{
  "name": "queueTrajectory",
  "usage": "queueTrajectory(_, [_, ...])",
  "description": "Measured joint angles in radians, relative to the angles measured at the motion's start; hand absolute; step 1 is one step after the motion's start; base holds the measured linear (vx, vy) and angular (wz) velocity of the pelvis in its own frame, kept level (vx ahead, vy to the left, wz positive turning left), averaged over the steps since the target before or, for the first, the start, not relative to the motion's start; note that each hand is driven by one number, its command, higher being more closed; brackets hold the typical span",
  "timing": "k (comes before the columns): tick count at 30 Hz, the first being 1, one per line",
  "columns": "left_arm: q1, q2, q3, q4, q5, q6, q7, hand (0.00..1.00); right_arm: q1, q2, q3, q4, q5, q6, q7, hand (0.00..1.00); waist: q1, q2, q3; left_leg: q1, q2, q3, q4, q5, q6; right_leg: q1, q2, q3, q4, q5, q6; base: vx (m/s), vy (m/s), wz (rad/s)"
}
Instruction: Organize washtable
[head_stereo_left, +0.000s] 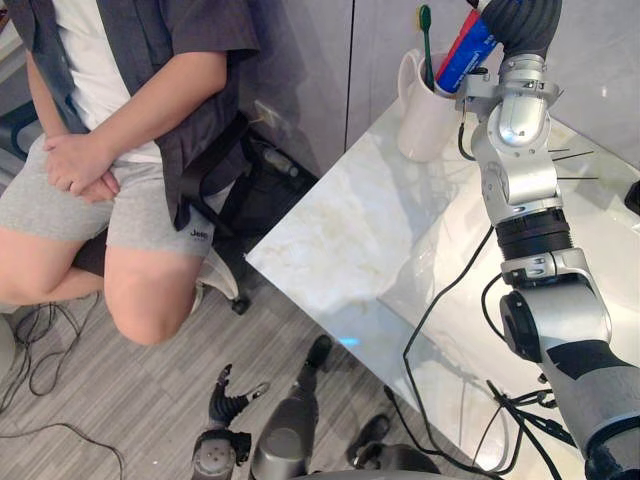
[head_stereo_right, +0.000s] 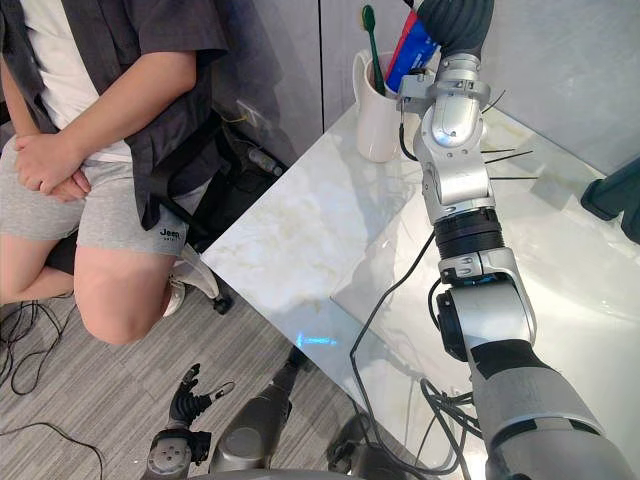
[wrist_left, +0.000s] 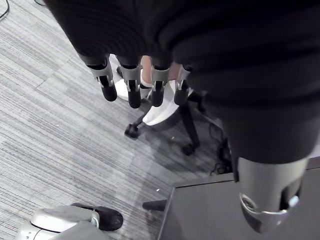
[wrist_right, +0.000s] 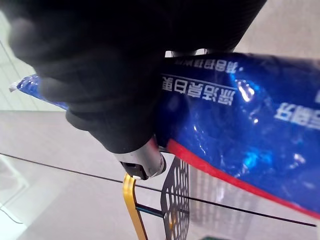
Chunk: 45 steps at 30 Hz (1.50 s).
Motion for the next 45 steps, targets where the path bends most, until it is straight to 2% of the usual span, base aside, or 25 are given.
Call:
queueTrajectory(6, [0.0,0.0,0.0,0.001,0.001,0.001,-0.001,0.0,0.096,-0.001,-0.016,-0.09,-0.001,-0.003,0.002,0.0,-0.007,0.0,0.0,0.023,0.0,0.004,-0.002,0.0,0.001,0.008,-0.01,0.004,0.032,-0.014,0.001,-0.04,0.008,-0.01])
queueTrajectory(12, [0.0,0.0,0.002,0.004,0.005,0.009,-0.011,0.0,0.15,-0.003,-0.047,-0.186,0.0,-0.007,0.024,0.0,-0.027,-0.004,-0.002,0.042,0.0,0.01,-0.006,0.0,0.001,0.022,-0.013,0.01,0.039,-0.015,0.002,-0.02,0.004,-0.01])
queueTrajectory(16, [0.001,0.0,0.004,0.013,0.028,0.013,-0.013,0.0,0.18,-0.041,-0.057,-0.285,0.0,-0.011,0.039,0.0,-0.034,-0.008,-0.004,0.054,0.006,0.024,-0.007,-0.002,0.003,0.028,-0.011,0.025,0.04,-0.015,0.002,-0.04,-0.004,-0.11])
queueTrajectory(18, [0.007,0.001,0.014,0.013,0.038,0.015,-0.013,0.0,0.187,-0.07,-0.059,-0.356,-0.001,-0.019,0.043,0.0,-0.051,-0.019,-0.012,0.06,0.01,0.035,-0.007,-0.003,0.005,0.028,-0.011,0.035,0.04,-0.014,0.002,-0.03,-0.008,-0.15])
queueTrajectory(21, [0.009,0.002,0.044,0.033,0.038,0.015,-0.013,0.0,0.252,-0.151,-0.097,-0.481,-0.021,-0.037,0.045,0.0,-0.069,-0.057,-0.04,0.07,0.013,0.06,-0.007,-0.005,0.007,0.031,-0.011,0.053,0.036,-0.014,0.002,0.0,-0.011,-0.16])
queueTrajectory(23, [0.011,0.003,0.072,0.054,0.038,0.019,-0.014,0.0,0.324,-0.226,-0.157,-0.581,-0.043,-0.055,0.046,0.0,-0.101,-0.083,-0.058,0.081,0.014,0.078,-0.006,-0.005,0.007,0.042,-0.01,0.062,0.026,-0.011,-0.002,0.0,-0.007,-0.11])
queueTrajectory(26, [0.011,0.002,0.093,0.057,0.036,0.023,-0.013,0.0,0.427,-0.286,-0.276,-0.675,-0.072,-0.074,0.046,0.0,-0.122,-0.092,-0.078,0.092,0.023,0.109,-0.007,-0.01,0.012,0.041,-0.007,0.087,0.02,-0.002,-0.006,-0.03,0.001,-0.26])
queueTrajectory(28, [0.011,-0.004,0.123,0.088,0.033,0.024,-0.013,0.0,0.569,-0.301,-0.444,-0.729,-0.085,-0.096,0.042,0.0,-0.154,-0.091,-0.113,0.097,0.029,0.137,-0.007,-0.013,0.017,0.039,-0.002,0.116,0.001,0.015,-0.005,-0.04,0.009,-0.37])
queueTrajectory(29, [0.013,-0.006,0.132,0.094,0.033,0.027,-0.013,0.0,0.604,-0.301,-0.487,-0.733,-0.09,-0.097,0.042,0.0,-0.164,-0.091,-0.12,0.1,0.031,0.148,-0.007,-0.016,0.019,0.039,-0.002,0.126,-0.004,0.021,-0.006,-0.04,0.019,-0.51])
queueTrajectory(30, [0.017,-0.014,0.156,0.097,0.028,0.034,-0.014,0.0,0.692,-0.299,-0.594,-0.739,-0.091,-0.099,0.041,0.0,-0.177,-0.089,-0.132,0.107,0.036,0.171,-0.007,-0.022,0.022,0.039,0.0,0.149,-0.016,0.032,-0.004,-0.04,0.024,-0.51])
queueTrajectory(31, [0.019,-0.027,0.183,0.097,0.013,0.035,-0.014,0.0,0.781,-0.282,-0.718,-0.739,-0.088,-0.099,0.039,0.0,-0.196,-0.087,-0.145,0.109,0.037,0.188,-0.007,-0.025,0.025,0.036,-0.001,0.168,-0.024,0.038,-0.001,-0.04,0.026,-0.5])
queueTrajectory(32, [0.021,-0.033,0.199,0.097,0.003,0.035,-0.014,0.0,0.824,-0.265,-0.785,-0.738,-0.086,-0.099,0.036,0.0,-0.205,-0.085,-0.153,0.109,0.038,0.2,-0.007,-0.028,0.025,0.028,-0.001,0.177,-0.029,0.04,-0.001,-0.04,0.028,-0.47])
queueTrajectory(34, [0.029,-0.05,0.259,0.101,-0.047,0.037,-0.014,0.0,0.986,-0.153,-0.989,-0.703,-0.059,-0.107,-0.014,0.0,-0.245,-0.083,-0.183,0.112,0.043,0.231,-0.008,-0.038,0.025,0.021,-0.002,0.205,-0.039,0.05,0.0,-0.01,0.018,-0.42])
queueTrajectory(35, [0.029,-0.063,0.279,0.103,-0.054,0.038,-0.015,0.0,1.032,-0.113,-1.029,-0.691,-0.053,-0.105,-0.027,0.0,-0.257,-0.082,-0.191,0.112,0.043,0.235,-0.008,-0.038,0.025,0.021,-0.001,0.202,-0.047,0.055,0.0,0.01,-0.004,-0.24])
queueTrajectory(36, [0.028,-0.082,0.327,0.102,-0.075,0.038,-0.015,0.0,1.131,-0.015,-1.081,-0.689,-0.038,-0.101,-0.052,0.0,-0.28,-0.077,-0.203,0.117,0.043,0.24,-0.007,-0.039,0.024,0.024,0.0,0.204,-0.055,0.058,0.0,0.01,-0.01,-0.23])
queueTrajectory(37, [0.027,-0.102,0.363,0.099,-0.083,0.038,-0.015,0.0,1.235,0.083,-1.107,-0.689,-0.029,-0.089,-0.077,0.0,-0.288,-0.069,-0.209,0.129,0.046,0.257,-0.007,-0.045,0.024,0.029,-0.001,0.217,-0.056,0.058,0.0,0.03,-0.013,-0.31])
queueTrajectory(39, [0.031,-0.137,0.386,0.097,-0.089,0.039,-0.016,0.0,1.342,0.193,-1.108,-0.689,-0.029,-0.06,-0.092,0.0,-0.3,-0.053,-0.219,0.143,0.047,0.275,-0.007,-0.052,0.026,0.041,-0.005,0.231,-0.055,0.059,0.001,0.04,-0.007,-0.27])
queueTrajectory(41, [0.03,-0.187,0.387,0.09,-0.091,0.047,-0.026,0.0,1.452,0.324,-1.061,-0.679,-0.028,-0.016,-0.117,0.0,-0.307,-0.027,-0.235,0.162,0.05,0.308,-0.007,-0.066,0.032,0.044,-0.01,0.25,-0.048,0.06,0.003,0.02,0.005,-0.27])
queueTrajectory(45, [0.025,-0.188,0.383,0.09,-0.118,0.055,-0.038,0.0,1.504,0.456,-0.957,-0.523,0.009,0.056,-0.116,0.0,-0.311,-0.019,-0.241,0.195,0.071,0.4,-0.007,-0.087,0.027,0.059,-0.012,0.258,-0.049,0.056,0.009,-0.04,-0.001,-0.16])
